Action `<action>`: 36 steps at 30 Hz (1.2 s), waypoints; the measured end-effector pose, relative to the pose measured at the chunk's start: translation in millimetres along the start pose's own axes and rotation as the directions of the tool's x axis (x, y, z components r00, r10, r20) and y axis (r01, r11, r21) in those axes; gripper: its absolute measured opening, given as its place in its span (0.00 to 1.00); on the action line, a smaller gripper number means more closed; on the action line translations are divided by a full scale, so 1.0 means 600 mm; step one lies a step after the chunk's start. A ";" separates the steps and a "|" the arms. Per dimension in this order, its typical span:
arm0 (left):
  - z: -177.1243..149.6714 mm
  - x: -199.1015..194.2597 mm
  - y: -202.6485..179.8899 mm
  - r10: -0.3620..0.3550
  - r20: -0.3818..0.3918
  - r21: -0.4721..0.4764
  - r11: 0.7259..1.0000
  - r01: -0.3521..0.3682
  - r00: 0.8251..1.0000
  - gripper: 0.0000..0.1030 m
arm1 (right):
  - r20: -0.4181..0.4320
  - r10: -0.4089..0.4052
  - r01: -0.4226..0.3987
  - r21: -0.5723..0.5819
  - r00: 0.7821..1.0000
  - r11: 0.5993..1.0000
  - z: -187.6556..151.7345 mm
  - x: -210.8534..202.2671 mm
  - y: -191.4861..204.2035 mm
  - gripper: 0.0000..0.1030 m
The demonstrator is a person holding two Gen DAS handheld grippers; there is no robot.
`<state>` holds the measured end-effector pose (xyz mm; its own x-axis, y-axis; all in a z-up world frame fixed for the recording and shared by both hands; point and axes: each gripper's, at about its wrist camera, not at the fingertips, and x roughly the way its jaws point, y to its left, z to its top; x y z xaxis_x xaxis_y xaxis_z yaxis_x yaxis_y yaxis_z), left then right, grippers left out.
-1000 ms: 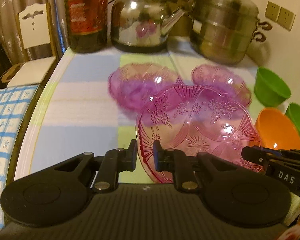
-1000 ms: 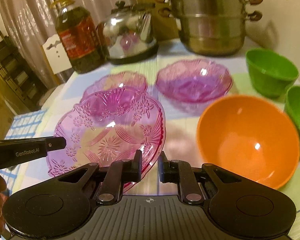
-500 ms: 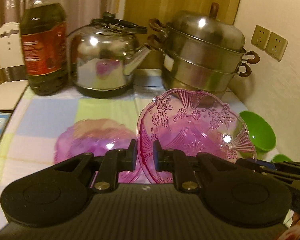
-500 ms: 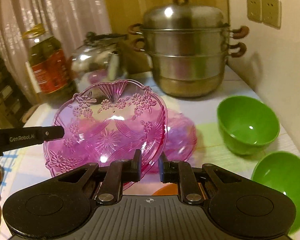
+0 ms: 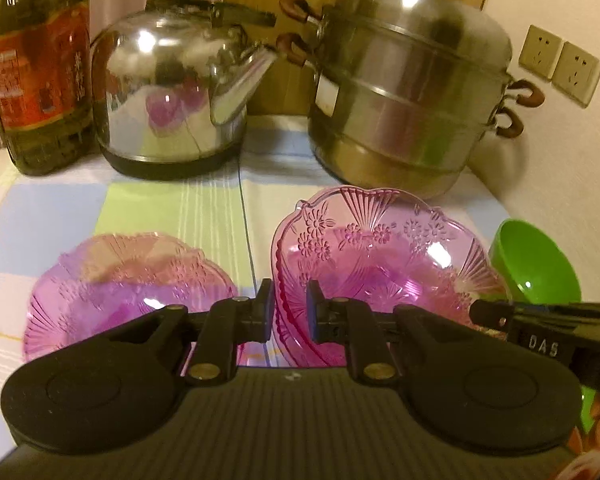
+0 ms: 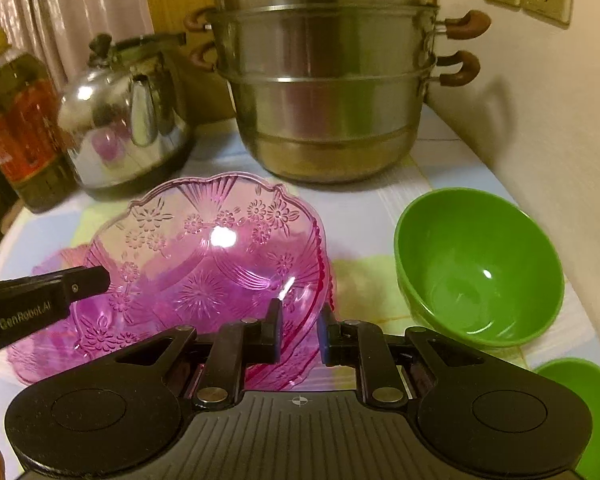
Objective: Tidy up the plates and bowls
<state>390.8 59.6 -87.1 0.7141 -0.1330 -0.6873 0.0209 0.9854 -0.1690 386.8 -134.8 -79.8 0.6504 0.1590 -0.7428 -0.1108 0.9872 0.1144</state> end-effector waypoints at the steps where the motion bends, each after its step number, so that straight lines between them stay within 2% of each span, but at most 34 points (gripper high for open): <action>1: -0.004 0.006 0.003 -0.004 -0.009 -0.009 1.000 0.004 1.000 0.14 | -0.007 -0.008 0.008 -0.009 1.000 1.000 0.001 0.005 0.001 0.17; 9: -0.008 0.021 -0.001 -0.012 0.003 -0.014 1.000 0.012 1.000 0.14 | -0.043 -0.031 0.030 -0.042 0.999 0.999 0.001 0.044 -0.003 0.19; 23: -0.011 0.038 -0.008 0.009 0.016 -0.005 1.000 -0.009 1.000 0.16 | -0.025 -0.042 0.041 -0.059 0.999 0.997 0.003 0.062 -0.009 0.20; 25: -0.011 0.037 -0.008 0.034 0.030 0.000 0.999 -0.034 0.999 0.27 | -0.009 -0.037 0.036 -0.065 0.999 0.997 0.002 0.061 -0.006 0.24; 27: -0.009 0.035 -0.002 0.033 0.034 -0.017 0.999 -0.033 0.999 0.31 | 0.010 -0.038 0.038 -0.054 0.999 0.998 0.002 0.056 -0.006 0.39; 36: 0.000 0.025 0.010 0.028 0.045 -0.049 0.998 -0.026 0.999 0.31 | 0.027 -0.030 0.030 -0.017 0.999 0.999 0.008 0.043 -0.015 0.41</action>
<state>401.3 63.7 -98.3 0.7450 -0.1000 -0.6595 -0.0319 0.9822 -0.1850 408.3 -139.3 -97.0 0.6735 0.1296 -0.7277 -0.1035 0.9914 0.0807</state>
